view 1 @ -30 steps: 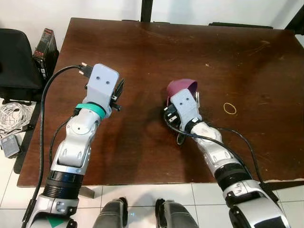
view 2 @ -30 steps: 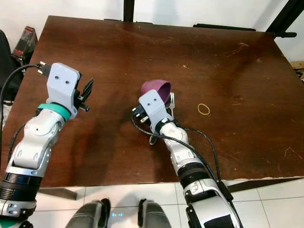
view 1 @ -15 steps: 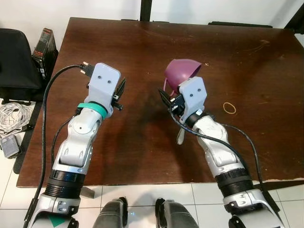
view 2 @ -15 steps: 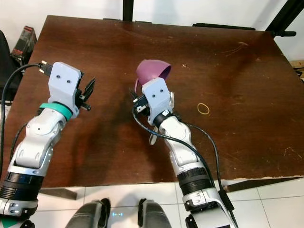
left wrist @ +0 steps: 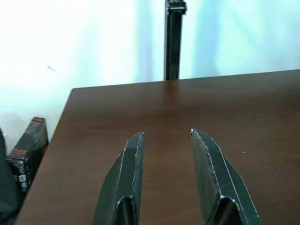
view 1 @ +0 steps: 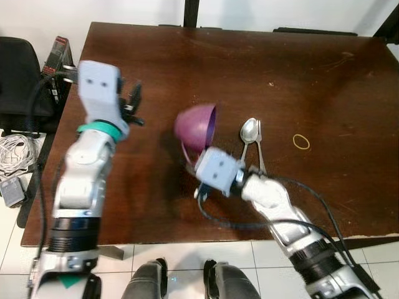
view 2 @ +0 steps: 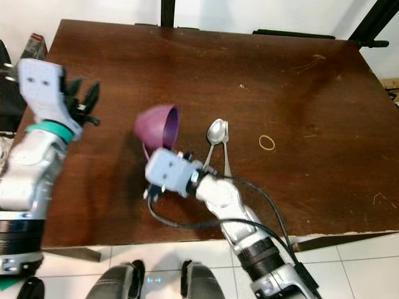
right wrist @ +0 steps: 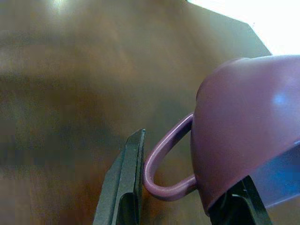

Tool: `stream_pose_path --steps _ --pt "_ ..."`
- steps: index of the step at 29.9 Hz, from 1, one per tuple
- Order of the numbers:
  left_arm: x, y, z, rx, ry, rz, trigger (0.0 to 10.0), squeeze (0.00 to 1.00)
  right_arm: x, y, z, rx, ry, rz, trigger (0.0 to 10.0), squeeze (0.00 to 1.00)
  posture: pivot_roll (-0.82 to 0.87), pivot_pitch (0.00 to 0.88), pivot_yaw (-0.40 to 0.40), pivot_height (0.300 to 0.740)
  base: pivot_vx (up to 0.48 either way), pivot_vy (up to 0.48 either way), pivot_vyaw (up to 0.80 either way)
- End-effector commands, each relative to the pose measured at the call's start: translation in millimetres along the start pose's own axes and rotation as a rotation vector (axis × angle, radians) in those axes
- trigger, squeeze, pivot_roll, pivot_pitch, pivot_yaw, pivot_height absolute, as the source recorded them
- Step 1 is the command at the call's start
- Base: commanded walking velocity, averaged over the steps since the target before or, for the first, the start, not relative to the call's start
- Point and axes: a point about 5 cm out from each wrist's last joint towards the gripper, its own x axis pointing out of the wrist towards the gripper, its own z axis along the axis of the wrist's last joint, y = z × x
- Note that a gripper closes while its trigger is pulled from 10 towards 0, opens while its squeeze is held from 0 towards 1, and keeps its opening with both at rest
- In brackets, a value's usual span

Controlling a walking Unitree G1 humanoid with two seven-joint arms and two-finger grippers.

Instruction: Setting the table

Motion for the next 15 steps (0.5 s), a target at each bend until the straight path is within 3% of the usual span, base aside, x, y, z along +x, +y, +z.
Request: stream_pose_path --steps 1,2,4,6,11,15 --pt "-0.6 -2.1 0 0.0 0.007 -0.017 10.0 0.0 -2.2 -1.5 -1 -0.05 0.017 0.026 10.0 0.0 0.04 0.08 -0.007 0.74 0.0 0.0 0.0" --pt "0.2 -0.3 2 0.004 0.002 -0.012 10.0 0.0 -8.2 -11.6 -8 -0.146 0.074 0.057 10.0 0.0 0.04 0.076 -0.007 0.74 0.0 0.0 0.0" --pt "0.2 -0.3 2 0.004 0.002 -0.012 10.0 0.0 -8.2 -11.6 -8 -0.146 0.074 0.057 10.0 0.0 0.04 0.076 -0.007 0.74 0.0 0.0 0.0" --pt "2.5 -0.3 3 0.004 -0.005 -0.01 10.0 0.0 -16.1 -32.0 -15 -0.322 0.165 0.143 10.0 0.0 0.03 0.073 -0.003 0.74 0.0 0.0 0.0" --pt "3.9 -4.5 3 -0.002 -0.005 -0.02 10.0 0.0 -14.7 -41.3 -15 -0.414 0.197 0.204 10.0 0.0 0.03 0.072 -0.004 0.74 0.0 0.0 0.0" --pt "3.4 -9.8 2 -0.013 0.001 -0.033 10.0 0.0 -8.1 -40.1 -17 -0.459 0.214 0.267 10.0 0.0 0.04 0.073 -0.008 0.74 0.0 0.0 0.0"
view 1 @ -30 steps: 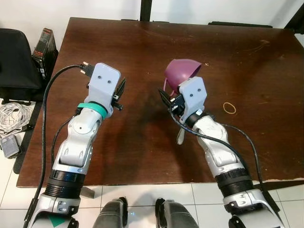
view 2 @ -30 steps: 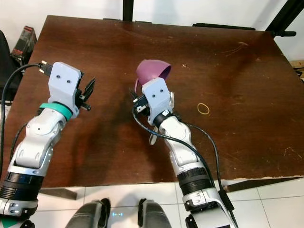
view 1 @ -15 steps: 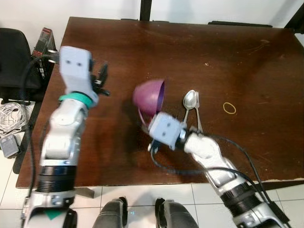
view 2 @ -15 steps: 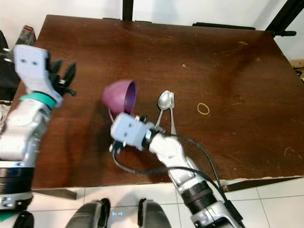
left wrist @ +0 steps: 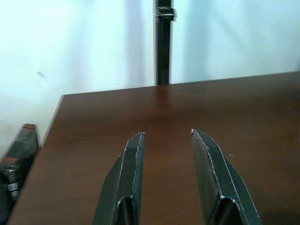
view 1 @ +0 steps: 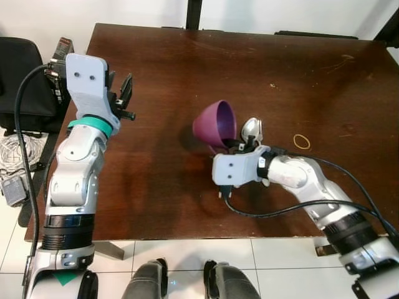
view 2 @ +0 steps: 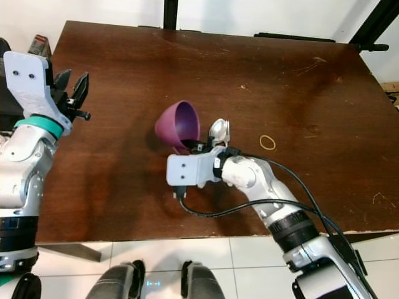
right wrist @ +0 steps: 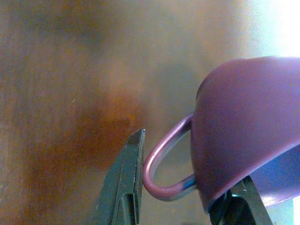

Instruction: Setting the table

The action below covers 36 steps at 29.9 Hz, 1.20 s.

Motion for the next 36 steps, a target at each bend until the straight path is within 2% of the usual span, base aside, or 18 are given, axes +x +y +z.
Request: stream_pose_path --steps 1,7,8,9,11,13,15,16,19,22,25,26,27,28,33,34,35,36 --pt "-1.4 -5.5 -3 -0.012 0.019 -0.017 10.0 0.0 6.4 7.8 1 -0.046 0.001 0.088 10.0 0.0 0.04 0.073 -0.006 0.74 0.0 0.0 0.0" --pt "-2.7 -9.3 -6 -0.018 0.032 -0.032 10.0 0.0 11.6 12.3 2 -0.092 0.0 0.171 10.0 0.0 0.04 0.075 -0.001 0.74 0.0 0.0 0.0" --pt "-3.2 -11.5 -8 -0.02 0.039 -0.042 10.0 0.0 13.1 11.6 3 -0.148 -0.002 0.22 10.0 0.0 0.04 0.076 0.002 0.74 0.0 0.0 0.0" --pt "-3.2 -11.5 -8 -0.02 0.039 -0.042 10.0 0.0 13.1 11.6 3 -0.148 -0.002 0.22 10.0 0.0 0.04 0.076 0.002 0.74 0.0 0.0 0.0" --pt "-3.7 -13.7 -9 -0.022 0.045 -0.052 10.0 0.0 12.6 6.7 4 -0.244 -0.006 0.29 10.0 0.0 0.04 0.076 0.002 0.74 0.0 0.0 0.0" --pt "-3.7 -13.7 -9 -0.022 0.045 -0.052 10.0 0.0 12.6 6.7 4 -0.244 -0.006 0.29 10.0 0.0 0.04 0.076 0.002 0.74 0.0 0.0 0.0" --pt "-3.9 -14.4 -9 -0.025 0.045 -0.054 10.0 0.0 6.6 -5.9 -1 -0.347 0.006 0.348 10.0 0.0 0.04 0.074 -0.004 0.74 0.0 0.0 0.0" --pt "-3.9 -14.4 -9 -0.025 0.045 -0.054 10.0 0.0 6.6 -5.9 -1 -0.347 0.006 0.348 10.0 0.0 0.04 0.074 -0.004 0.74 0.0 0.0 0.0" --pt "-5.2 -14.7 -10 -0.028 0.048 -0.051 10.0 0.0 -2.1 -18.7 -6 -0.456 0.03 0.406 10.0 0.0 0.04 0.074 -0.008 0.74 0.0 0.0 0.0" --pt "-5.9 -15.4 -11 -0.029 0.05 -0.051 10.0 0.0 -4.7 -22.8 -7 -0.495 0.037 0.425 10.0 0.0 0.04 0.074 -0.007 0.74 0.0 0.0 0.0" --pt "-5.9 -15.4 -11 -0.029 0.05 -0.051 10.0 0.0 -4.7 -22.8 -7 -0.495 0.037 0.425 10.0 0.0 0.04 0.074 -0.007 0.74 0.0 0.0 0.0" --pt "-5.9 -15.9 -11 -0.03 0.051 -0.052 10.0 0.0 -6.0 -26.2 -8 -0.511 0.046 0.423 10.0 0.11 0.04 0.075 -0.006 0.74 0.0 0.0 0.0" --pt "-5.9 -15.9 -11 -0.03 0.051 -0.052 10.0 0.0 -6.0 -26.2 -8 -0.511 0.046 0.423 10.0 0.11 0.04 0.075 -0.006 0.74 0.0 0.0 0.0" --pt "-5.2 -16.4 -11 -0.031 0.052 -0.055 10.0 0.0 -6.7 -29.0 -9 -0.527 0.054 0.422 10.0 0.33 0.03 0.075 0.002 0.74 0.0 0.0 0.0" --pt "-3.1 -18.5 -11 -0.033 0.052 -0.065 10.0 0.0 -5.6 -27.7 -7 -0.579 0.046 0.441 10.0 0.36 0.03 0.075 0.006 0.74 0.0 0.0 0.0" --pt "-2.4 -19.5 -11 -0.034 0.051 -0.068 10.0 0.0 -4.3 -26.3 -5 -0.602 0.031 0.452 10.0 0.44 0.03 0.075 0.004 0.74 0.0 0.0 0.0" --pt "-2.2 -20.1 -11 -0.036 0.05 -0.069 10.0 0.0 -2.7 -26.1 -3 -0.618 0.016 0.453 10.0 0.62 0.03 0.075 0.001 0.74 0.0 0.0 0.0" --pt "-2.2 -20.1 -11 -0.036 0.05 -0.069 10.0 0.0 -2.7 -26.1 -3 -0.618 0.016 0.453 10.0 0.62 0.03 0.075 0.001 0.74 0.0 0.0 0.0"
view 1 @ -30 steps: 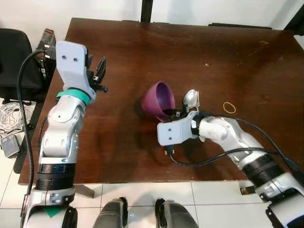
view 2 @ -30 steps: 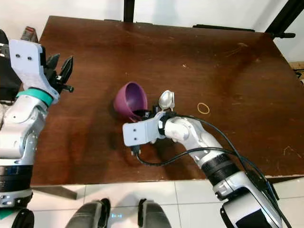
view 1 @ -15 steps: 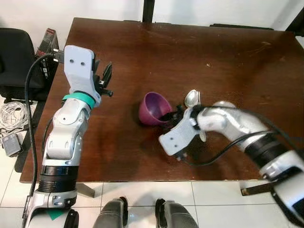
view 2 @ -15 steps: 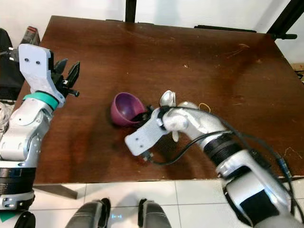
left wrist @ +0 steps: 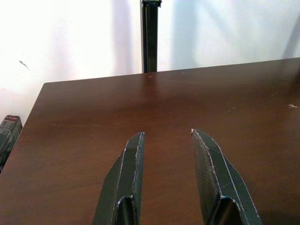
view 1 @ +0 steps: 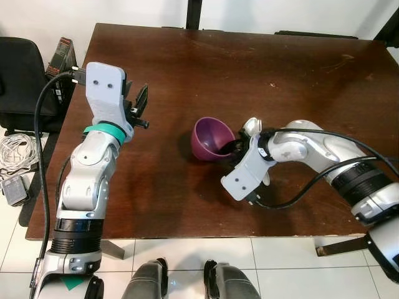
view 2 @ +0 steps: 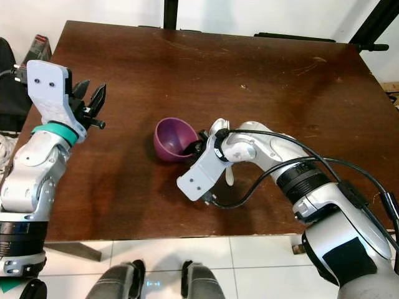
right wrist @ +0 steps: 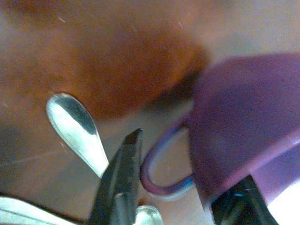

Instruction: Setting the table

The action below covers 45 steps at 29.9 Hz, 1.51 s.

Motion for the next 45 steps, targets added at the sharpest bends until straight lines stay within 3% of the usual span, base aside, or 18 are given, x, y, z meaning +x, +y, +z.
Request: stream_pose_path --steps 1,5,6,14,15,16,17,18,21,23,25,30,37,38,39,41,42,45 --pt "1.0 -5.8 -1 -0.018 0.006 -0.022 10.0 0.0 1.3 -2.7 2 -0.041 -0.011 0.008 10.0 0.8 0.03 0.075 0.001 0.74 0.0 0.0 0.0" --pt "0.8 -5.8 -1 -0.019 0.006 -0.02 10.0 0.0 1.6 -4.7 2 -0.042 -0.01 -0.006 10.0 0.87 0.03 0.075 0.0 0.74 0.0 0.0 0.0" --pt "0.2 -5.5 -2 -0.02 0.007 -0.018 10.0 0.0 1.8 -6.9 1 -0.042 -0.008 -0.023 10.0 1.0 0.03 0.075 -0.001 0.74 0.0 0.0 0.0" --pt "-0.8 -5.3 -2 -0.019 0.011 -0.017 10.0 0.0 -0.3 -19.0 1 -0.007 -0.023 -0.139 10.0 1.0 0.03 0.079 0.003 0.74 0.0 0.0 0.0" --pt "-0.8 -5.5 -3 -0.02 0.011 -0.018 10.0 0.0 -4.8 -24.1 1 0.077 -0.06 -0.205 10.0 0.0 0.03 0.08 0.004 0.74 0.0 0.0 0.0" --pt "-0.8 -5.5 -3 -0.02 0.011 -0.018 10.0 0.0 -4.8 -24.1 1 0.077 -0.06 -0.205 10.0 0.0 0.03 0.08 0.004 0.74 0.0 0.0 0.0" --pt "-0.6 -5.6 -3 -0.02 0.012 -0.019 10.0 0.0 -11.5 -26.5 1 0.185 -0.108 -0.272 10.0 0.0 0.03 0.081 0.006 0.74 0.0 0.0 0.0" --pt "-0.6 -5.6 -3 -0.02 0.012 -0.019 10.0 0.0 -11.5 -26.5 1 0.185 -0.108 -0.272 10.0 0.0 0.03 0.081 0.006 0.74 0.0 0.0 0.0" --pt "-0.1 -6.1 -3 -0.02 0.013 -0.024 10.0 0.0 -23.5 -21.2 -3 0.363 -0.175 -0.362 10.0 0.0 0.02 0.083 0.011 0.74 0.0 0.0 0.0" --pt "-0.1 -6.1 -3 -0.02 0.013 -0.024 10.0 0.0 -23.5 -21.2 -3 0.363 -0.175 -0.362 10.0 0.0 0.02 0.083 0.011 0.74 0.0 0.0 0.0" --pt "0.2 -6.8 -3 -0.02 0.013 -0.026 10.0 0.0 -30.0 -19.7 -6 0.435 -0.186 -0.421 10.0 0.0 0.02 0.084 0.01 0.74 0.0 0.0 0.0" --pt "0.4 -10.1 -3 -0.026 0.013 -0.038 10.0 0.0 -59.4 -6.4 -25 0.769 -0.193 -0.697 10.0 0.0 0.02 0.082 0.014 0.74 0.0 0.0 0.0" --pt "1.9 -10.0 -3 -0.026 0.012 -0.041 10.0 0.0 -61.2 10.7 -27 0.889 -0.195 -0.739 10.0 0.0 0.01 0.08 0.017 0.74 0.0 0.0 0.0" --pt "2.8 -11.4 -3 -0.027 0.01 -0.046 10.0 0.0 -59.7 24.5 -29 1.035 -0.251 -0.742 10.0 0.0 0.01 0.079 0.019 0.74 0.0 0.0 0.0" --pt "2.8 -11.4 -3 -0.027 0.01 -0.046 10.0 0.0 -59.7 24.5 -29 1.035 -0.251 -0.742 10.0 0.0 0.01 0.079 0.019 0.74 0.0 0.0 0.0" --pt "3.8 -13.1 -2 -0.029 0.008 -0.053 10.0 0.0 -57.4 43.1 -28 1.232 -0.342 -0.74 10.0 0.0 0.01 0.078 0.019 0.74 0.0 0.0 0.0" --pt "3.8 -13.1 -2 -0.029 0.008 -0.053 10.0 0.0 -57.4 43.1 -28 1.232 -0.342 -0.74 10.0 0.0 0.01 0.078 0.019 0.74 0.0 0.0 0.0" --pt "4.5 -14.2 -2 -0.031 0.007 -0.057 10.0 0.0 -46.9 58.7 -20 1.412 -0.453 -0.674 10.0 0.0 0.01 0.078 0.017 0.74 0.0 0.0 0.0"
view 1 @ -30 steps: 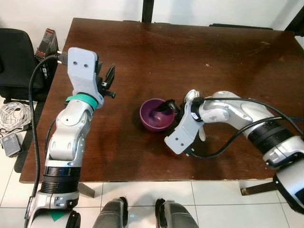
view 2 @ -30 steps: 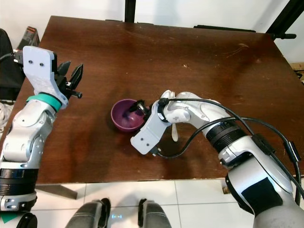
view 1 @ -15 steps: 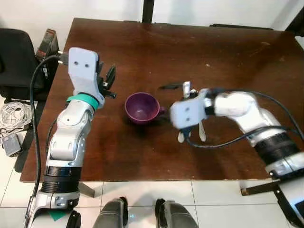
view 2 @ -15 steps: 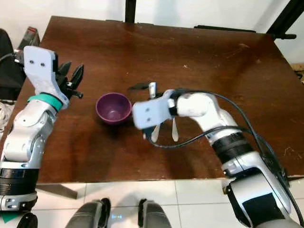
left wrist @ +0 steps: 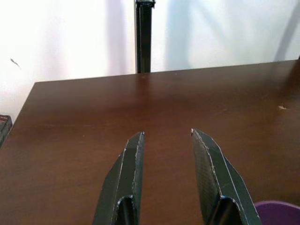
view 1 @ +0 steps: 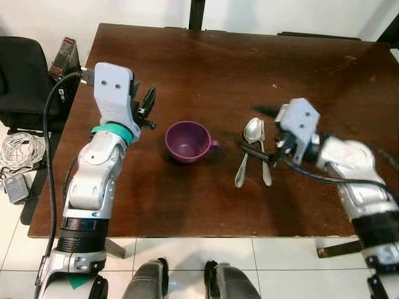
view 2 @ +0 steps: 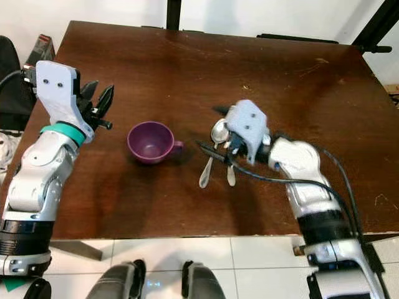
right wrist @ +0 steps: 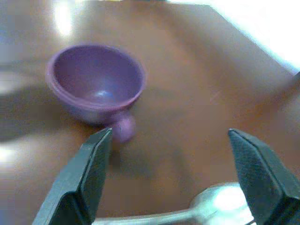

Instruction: Setting the table

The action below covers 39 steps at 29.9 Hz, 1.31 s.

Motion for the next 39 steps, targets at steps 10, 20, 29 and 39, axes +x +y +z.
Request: stream_pose_path --steps 10,20,29,39 --pt "6.1 -14.6 10 -0.021 -0.039 -0.055 10.0 0.0 25.7 -6.5 -10 0.238 -0.018 0.059 10.0 0.0 0.03 0.084 0.0 0.74 0.0 0.0 0.0" --pt "6.1 -17.4 17 -0.015 -0.061 -0.077 10.0 0.0 37.3 3.6 -15 0.188 0.116 0.253 10.0 0.0 0.03 0.093 -0.005 0.74 0.0 0.0 0.0" --pt "4.7 -17.1 16 -0.02 -0.06 -0.069 10.0 0.0 46.8 5.2 -18 0.183 0.15 0.307 10.0 0.0 0.03 0.098 -0.012 0.74 0.0 0.0 0.0" --pt "5.7 -18.4 17 -0.023 -0.059 -0.072 10.0 0.0 64.4 14.6 -17 0.187 0.13 0.335 10.0 0.0 0.04 0.1 -0.013 0.74 0.0 0.0 0.0"
